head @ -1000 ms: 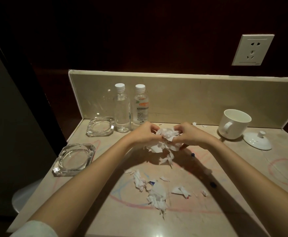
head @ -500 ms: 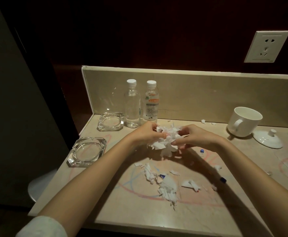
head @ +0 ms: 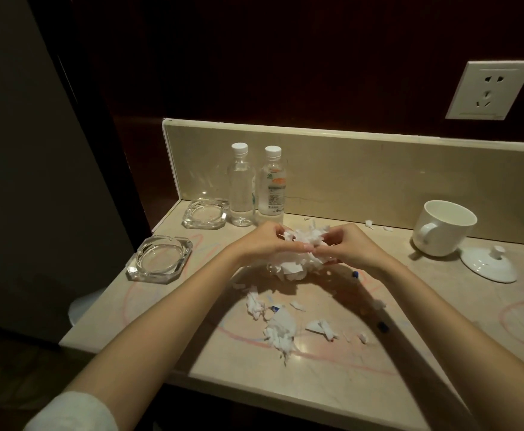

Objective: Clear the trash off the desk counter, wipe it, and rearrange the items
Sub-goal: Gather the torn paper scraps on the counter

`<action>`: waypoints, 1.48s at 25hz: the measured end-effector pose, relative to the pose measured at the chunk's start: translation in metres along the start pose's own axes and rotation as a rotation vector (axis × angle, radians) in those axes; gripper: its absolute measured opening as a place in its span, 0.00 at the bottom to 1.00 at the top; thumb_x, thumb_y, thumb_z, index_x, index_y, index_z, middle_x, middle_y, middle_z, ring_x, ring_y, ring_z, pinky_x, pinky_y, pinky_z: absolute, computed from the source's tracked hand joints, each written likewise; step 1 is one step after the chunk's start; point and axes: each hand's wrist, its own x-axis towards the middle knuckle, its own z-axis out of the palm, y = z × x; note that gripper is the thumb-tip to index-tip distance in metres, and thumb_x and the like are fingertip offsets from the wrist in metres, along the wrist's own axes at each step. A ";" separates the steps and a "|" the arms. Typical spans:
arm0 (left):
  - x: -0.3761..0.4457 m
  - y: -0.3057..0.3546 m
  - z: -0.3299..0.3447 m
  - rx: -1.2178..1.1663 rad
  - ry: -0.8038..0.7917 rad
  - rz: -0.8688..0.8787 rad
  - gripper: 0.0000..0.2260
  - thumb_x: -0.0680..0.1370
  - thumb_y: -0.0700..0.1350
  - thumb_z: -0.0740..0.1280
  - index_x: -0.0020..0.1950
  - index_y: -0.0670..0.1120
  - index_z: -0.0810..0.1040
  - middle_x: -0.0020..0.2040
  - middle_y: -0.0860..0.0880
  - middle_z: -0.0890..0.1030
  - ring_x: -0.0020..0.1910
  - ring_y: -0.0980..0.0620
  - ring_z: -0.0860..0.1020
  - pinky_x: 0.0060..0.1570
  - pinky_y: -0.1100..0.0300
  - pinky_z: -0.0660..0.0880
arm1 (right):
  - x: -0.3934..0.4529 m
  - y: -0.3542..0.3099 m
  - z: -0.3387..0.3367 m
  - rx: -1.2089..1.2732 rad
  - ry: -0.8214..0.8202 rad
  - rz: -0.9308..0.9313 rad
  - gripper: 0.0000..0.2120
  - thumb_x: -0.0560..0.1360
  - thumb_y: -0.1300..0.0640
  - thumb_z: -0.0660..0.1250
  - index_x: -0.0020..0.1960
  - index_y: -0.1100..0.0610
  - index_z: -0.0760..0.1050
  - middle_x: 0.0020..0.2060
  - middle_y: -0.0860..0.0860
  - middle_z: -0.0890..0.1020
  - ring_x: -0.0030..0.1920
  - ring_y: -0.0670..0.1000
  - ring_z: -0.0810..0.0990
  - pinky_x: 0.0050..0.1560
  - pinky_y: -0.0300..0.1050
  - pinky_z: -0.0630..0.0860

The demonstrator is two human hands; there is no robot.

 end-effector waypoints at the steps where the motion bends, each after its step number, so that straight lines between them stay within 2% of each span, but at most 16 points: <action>1: -0.003 0.000 0.002 0.006 -0.001 0.006 0.24 0.64 0.61 0.77 0.50 0.45 0.83 0.42 0.46 0.84 0.38 0.50 0.79 0.38 0.58 0.73 | -0.001 0.002 0.000 -0.005 -0.007 -0.007 0.02 0.70 0.63 0.72 0.42 0.60 0.83 0.31 0.52 0.80 0.33 0.48 0.76 0.39 0.45 0.75; 3: -0.008 0.002 0.003 0.019 -0.001 0.009 0.16 0.67 0.55 0.78 0.47 0.45 0.84 0.42 0.46 0.85 0.39 0.52 0.80 0.40 0.59 0.73 | -0.004 0.001 0.000 0.006 -0.021 -0.040 0.03 0.71 0.63 0.72 0.44 0.59 0.84 0.33 0.52 0.82 0.33 0.47 0.78 0.40 0.45 0.78; 5: -0.019 0.009 0.001 0.020 0.010 -0.001 0.10 0.70 0.50 0.77 0.45 0.45 0.84 0.38 0.49 0.83 0.35 0.56 0.78 0.36 0.66 0.72 | -0.007 -0.004 0.002 0.040 -0.033 -0.069 0.04 0.71 0.65 0.71 0.45 0.59 0.83 0.34 0.53 0.82 0.31 0.44 0.78 0.37 0.39 0.78; 7: -0.035 0.013 -0.002 0.017 0.050 -0.020 0.10 0.71 0.48 0.76 0.46 0.44 0.84 0.39 0.49 0.83 0.35 0.57 0.78 0.34 0.67 0.71 | -0.010 -0.013 0.006 0.057 -0.074 -0.096 0.05 0.71 0.66 0.71 0.46 0.60 0.83 0.34 0.53 0.82 0.30 0.43 0.77 0.33 0.35 0.76; 13: -0.122 -0.004 -0.026 0.037 0.200 -0.110 0.13 0.70 0.49 0.76 0.49 0.43 0.83 0.45 0.41 0.84 0.40 0.47 0.79 0.43 0.53 0.72 | -0.022 -0.050 0.065 0.090 -0.264 -0.211 0.06 0.71 0.68 0.70 0.47 0.61 0.83 0.34 0.54 0.82 0.32 0.45 0.78 0.34 0.36 0.76; 15: -0.165 -0.013 -0.039 0.039 0.241 -0.142 0.13 0.71 0.47 0.76 0.52 0.43 0.83 0.47 0.42 0.85 0.44 0.45 0.81 0.48 0.52 0.76 | -0.028 -0.068 0.099 0.104 -0.349 -0.255 0.06 0.70 0.67 0.71 0.47 0.61 0.82 0.37 0.57 0.83 0.35 0.47 0.79 0.38 0.41 0.79; 17: -0.215 -0.026 -0.052 0.025 0.281 -0.171 0.12 0.71 0.44 0.75 0.53 0.43 0.83 0.48 0.46 0.85 0.46 0.52 0.82 0.48 0.59 0.77 | -0.039 -0.086 0.140 0.119 -0.449 -0.298 0.06 0.70 0.66 0.71 0.46 0.60 0.82 0.39 0.58 0.83 0.37 0.48 0.79 0.41 0.45 0.80; 19: -0.261 -0.045 -0.061 0.006 0.303 -0.228 0.11 0.71 0.41 0.75 0.52 0.41 0.83 0.45 0.48 0.85 0.43 0.56 0.82 0.44 0.65 0.75 | -0.051 -0.100 0.184 0.098 -0.517 -0.355 0.06 0.70 0.65 0.72 0.46 0.59 0.83 0.40 0.56 0.84 0.37 0.47 0.80 0.39 0.43 0.79; 23: -0.341 -0.097 -0.074 -0.028 0.327 -0.335 0.06 0.71 0.39 0.76 0.43 0.47 0.82 0.36 0.56 0.83 0.36 0.62 0.79 0.37 0.70 0.72 | -0.077 -0.119 0.275 0.003 -0.610 -0.430 0.02 0.67 0.61 0.72 0.38 0.59 0.80 0.31 0.49 0.80 0.32 0.43 0.74 0.36 0.42 0.70; 27: -0.394 -0.163 -0.080 -0.067 0.314 -0.452 0.07 0.71 0.40 0.76 0.48 0.41 0.83 0.41 0.48 0.83 0.37 0.60 0.79 0.38 0.67 0.72 | -0.093 -0.115 0.356 -0.087 -0.666 -0.337 0.08 0.68 0.60 0.73 0.33 0.56 0.75 0.29 0.47 0.76 0.30 0.41 0.72 0.35 0.39 0.67; 30: -0.412 -0.221 -0.076 -0.074 0.254 -0.523 0.04 0.71 0.39 0.76 0.41 0.43 0.82 0.33 0.55 0.80 0.30 0.64 0.75 0.31 0.70 0.68 | -0.103 -0.093 0.413 -0.121 -0.696 -0.212 0.11 0.68 0.59 0.74 0.32 0.52 0.74 0.30 0.48 0.78 0.32 0.41 0.74 0.36 0.38 0.69; 33: -0.414 -0.291 -0.057 -0.084 0.195 -0.602 0.10 0.70 0.42 0.77 0.34 0.48 0.77 0.25 0.60 0.75 0.25 0.63 0.72 0.27 0.71 0.64 | -0.110 -0.053 0.467 -0.154 -0.720 -0.076 0.09 0.68 0.58 0.74 0.34 0.51 0.75 0.32 0.46 0.79 0.33 0.42 0.77 0.33 0.33 0.70; 35: -0.411 -0.338 -0.037 -0.072 0.164 -0.664 0.09 0.69 0.46 0.78 0.38 0.49 0.78 0.31 0.59 0.76 0.31 0.62 0.73 0.30 0.69 0.65 | -0.112 -0.019 0.498 -0.190 -0.724 0.017 0.04 0.68 0.59 0.74 0.38 0.56 0.79 0.35 0.50 0.82 0.36 0.45 0.80 0.34 0.33 0.71; 37: -0.406 -0.389 -0.014 -0.060 0.144 -0.717 0.13 0.67 0.49 0.79 0.45 0.48 0.79 0.40 0.54 0.77 0.39 0.57 0.76 0.34 0.67 0.68 | -0.109 0.019 0.530 -0.218 -0.727 0.095 0.08 0.68 0.60 0.74 0.44 0.63 0.80 0.38 0.54 0.83 0.36 0.46 0.80 0.32 0.33 0.71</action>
